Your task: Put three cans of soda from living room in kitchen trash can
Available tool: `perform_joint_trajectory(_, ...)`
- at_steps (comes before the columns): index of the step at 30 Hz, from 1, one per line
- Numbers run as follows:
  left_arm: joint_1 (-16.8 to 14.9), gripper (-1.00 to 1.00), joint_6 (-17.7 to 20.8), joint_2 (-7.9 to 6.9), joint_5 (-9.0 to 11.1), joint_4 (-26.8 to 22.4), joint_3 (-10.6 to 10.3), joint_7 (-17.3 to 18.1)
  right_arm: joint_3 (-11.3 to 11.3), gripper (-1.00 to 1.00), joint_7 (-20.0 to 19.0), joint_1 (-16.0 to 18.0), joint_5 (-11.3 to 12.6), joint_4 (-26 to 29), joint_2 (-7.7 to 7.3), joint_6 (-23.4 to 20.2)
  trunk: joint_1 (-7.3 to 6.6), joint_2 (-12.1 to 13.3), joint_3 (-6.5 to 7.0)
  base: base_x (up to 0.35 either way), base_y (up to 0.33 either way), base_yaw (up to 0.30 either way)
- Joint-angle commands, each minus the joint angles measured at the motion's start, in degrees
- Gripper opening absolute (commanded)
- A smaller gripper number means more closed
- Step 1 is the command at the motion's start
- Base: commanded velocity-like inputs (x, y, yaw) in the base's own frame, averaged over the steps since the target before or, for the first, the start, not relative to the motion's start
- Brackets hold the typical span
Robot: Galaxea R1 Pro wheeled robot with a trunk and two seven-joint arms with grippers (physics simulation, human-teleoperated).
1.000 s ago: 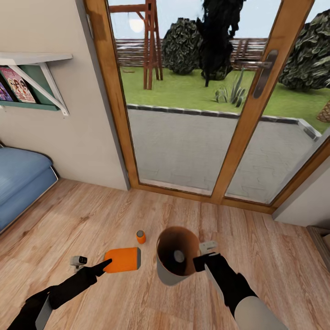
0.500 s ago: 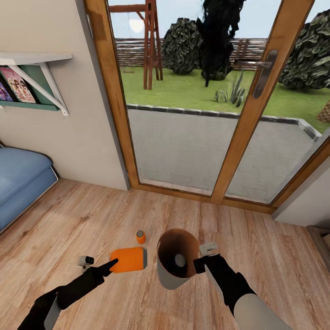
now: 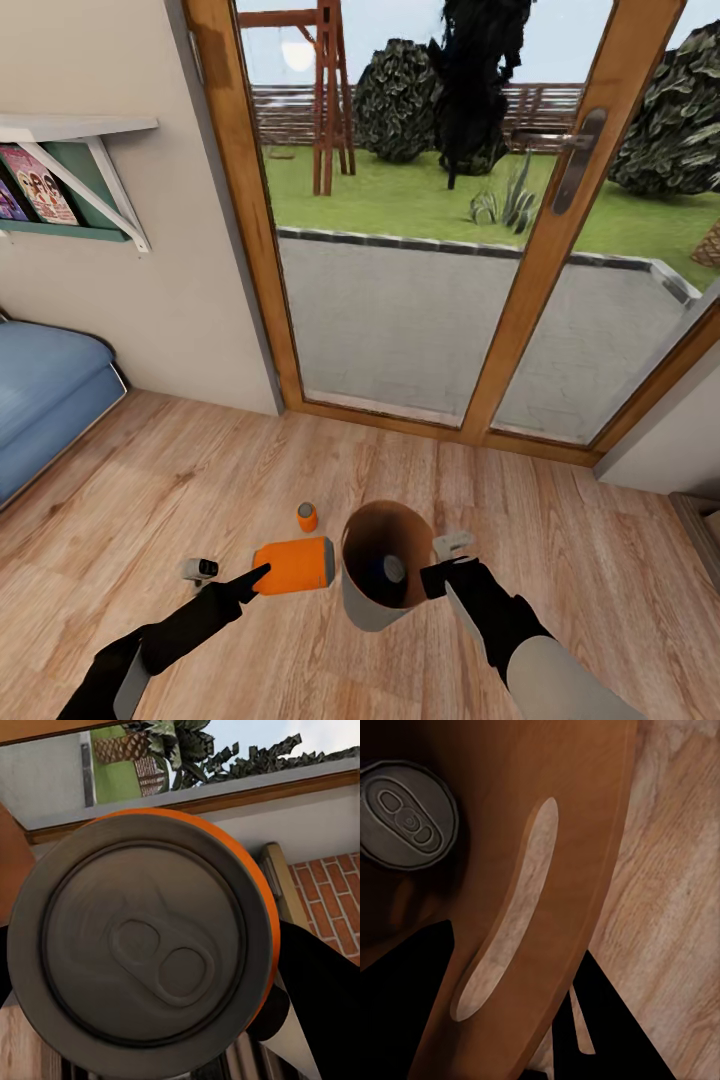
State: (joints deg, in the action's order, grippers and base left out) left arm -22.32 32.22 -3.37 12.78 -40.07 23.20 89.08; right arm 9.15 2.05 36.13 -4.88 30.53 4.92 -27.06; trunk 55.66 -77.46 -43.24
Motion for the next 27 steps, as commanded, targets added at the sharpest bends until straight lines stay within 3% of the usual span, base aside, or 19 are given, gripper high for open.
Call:
perform_joint_trajectory(1,0.0,-1.0,-0.1,0.01,0.0,0.0,0.0,-0.1,0.0,-1.0,-0.5,0.0,0.2,0.0,0.05,0.1,0.0,0.0,0.0,0.0,0.0,0.0)
perform_joint_trajectory(7,0.0,-1.0,-0.1,1.25,0.0,-1.0,0.0,-0.1,0.0,-1.0,-0.5,0.1,0.2,-1.0,0.33,0.2,0.0,0.0,0.0,0.0,0.0,0.0)
perform_joint_trajectory(23,0.0,-1.0,1.2,1.63,0.1,-2.4,0.0,0.0,0.0,-1.0,-0.5,0.1,0.2,-1.5,0.52,0.3,0.0,0.0,0.0,0.0,0.0,0.0)
perform_joint_trajectory(27,0.0,-1.0,1.3,2.25,0.0,-2.5,0.0,0.0,0.1,-1.0,-0.5,0.1,0.2,-2.4,0.86,2.4,0.0,0.0,0.0,0.0,0.0,0.0)
